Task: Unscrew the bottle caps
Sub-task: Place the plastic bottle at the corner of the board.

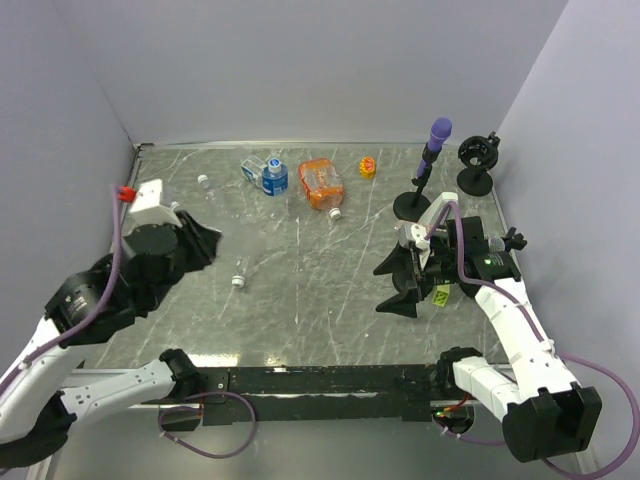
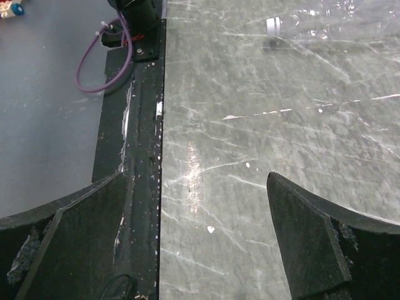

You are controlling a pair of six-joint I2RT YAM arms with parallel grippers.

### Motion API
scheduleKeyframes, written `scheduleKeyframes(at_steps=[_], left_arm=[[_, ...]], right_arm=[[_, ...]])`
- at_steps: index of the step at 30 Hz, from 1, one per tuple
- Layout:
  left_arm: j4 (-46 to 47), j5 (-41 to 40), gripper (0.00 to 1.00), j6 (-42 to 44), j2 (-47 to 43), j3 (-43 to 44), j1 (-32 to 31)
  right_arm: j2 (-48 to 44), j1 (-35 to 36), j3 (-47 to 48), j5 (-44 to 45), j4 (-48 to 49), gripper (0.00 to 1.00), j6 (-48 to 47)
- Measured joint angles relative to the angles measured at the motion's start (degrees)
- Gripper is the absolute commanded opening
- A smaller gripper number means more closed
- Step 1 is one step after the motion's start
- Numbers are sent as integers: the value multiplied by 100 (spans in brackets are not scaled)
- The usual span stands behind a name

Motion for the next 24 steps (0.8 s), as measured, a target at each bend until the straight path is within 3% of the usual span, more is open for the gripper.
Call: scheduleKeyframes(at_steps=[2,5,7,15,19,24], left_arm=[[-302,-367,0,-26,92,238,356],[-400,-343,1,323,295,310,1622],[-308,28,1,739,616,297,2734],[516,1556,0,1659,1528,37,5582],[782,1886,0,1814,1475,-343,6345],[981,1952,1,2044,1624,-437,6605]], right_arm=[[11,0,0,4,17,99,17],[15,0,2,22,66,99,52],[26,0,0,22,81,99,59],[37,-13,-4,26,168,99,146],[57,-26,-4,31,184,99,160],[74,-28,-4,44,199,99,173]])
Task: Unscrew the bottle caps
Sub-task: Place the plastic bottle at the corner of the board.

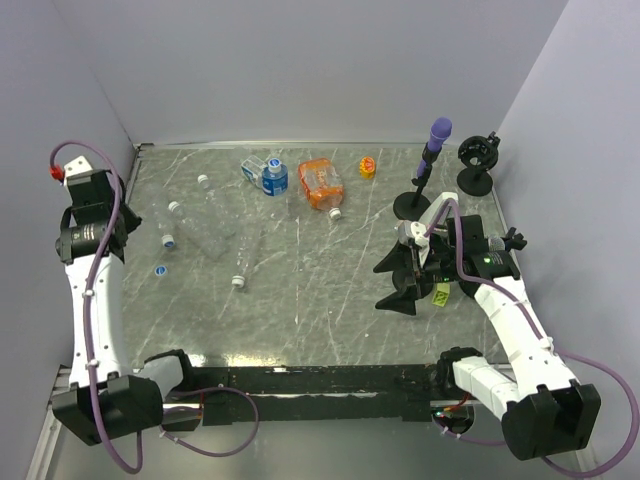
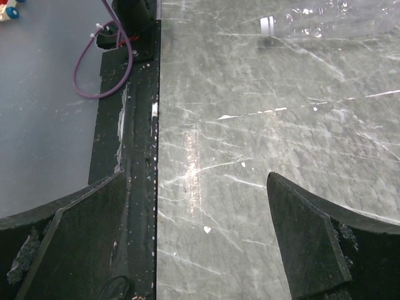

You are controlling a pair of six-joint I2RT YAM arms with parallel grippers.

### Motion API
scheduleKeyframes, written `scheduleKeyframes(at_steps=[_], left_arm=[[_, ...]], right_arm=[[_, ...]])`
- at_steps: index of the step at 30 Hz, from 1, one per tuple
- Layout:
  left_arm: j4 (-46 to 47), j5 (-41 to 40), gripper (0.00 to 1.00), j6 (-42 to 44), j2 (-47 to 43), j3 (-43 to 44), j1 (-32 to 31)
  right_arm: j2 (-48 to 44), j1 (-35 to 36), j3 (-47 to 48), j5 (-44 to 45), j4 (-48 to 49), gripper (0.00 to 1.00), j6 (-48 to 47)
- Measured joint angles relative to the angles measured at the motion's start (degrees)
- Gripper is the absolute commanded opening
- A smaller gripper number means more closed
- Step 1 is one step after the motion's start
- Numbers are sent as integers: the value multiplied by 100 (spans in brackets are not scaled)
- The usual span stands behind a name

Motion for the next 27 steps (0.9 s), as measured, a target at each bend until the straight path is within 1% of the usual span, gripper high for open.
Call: scheduleKeyframes(at_steps=[3,6,10,13,19,24,25,27], left_arm=[[68,-24,1,153,214,70,72],[173,0,1,297,570,107,295],[184,166,1,398,988,107,608],[192,295,2,439,1185,107,730],[197,450,12,474,1491,240,745],[238,452,30,509,1631,271,745],[236,455,36,511,1633,273,748],[229,457,41,531,1648,289,745]], right_arm=[[24,0,0,0,7,99,9],[63,-9,0,4,9,99,11],[90,-11,0,4,13,99,11],[116,-11,-2,7,13,99,11],[155,-11,-4,22,15,99,13],[160,-26,-4,26,15,99,11],[164,-31,-4,26,15,99,13],[170,-33,-4,28,15,99,11]])
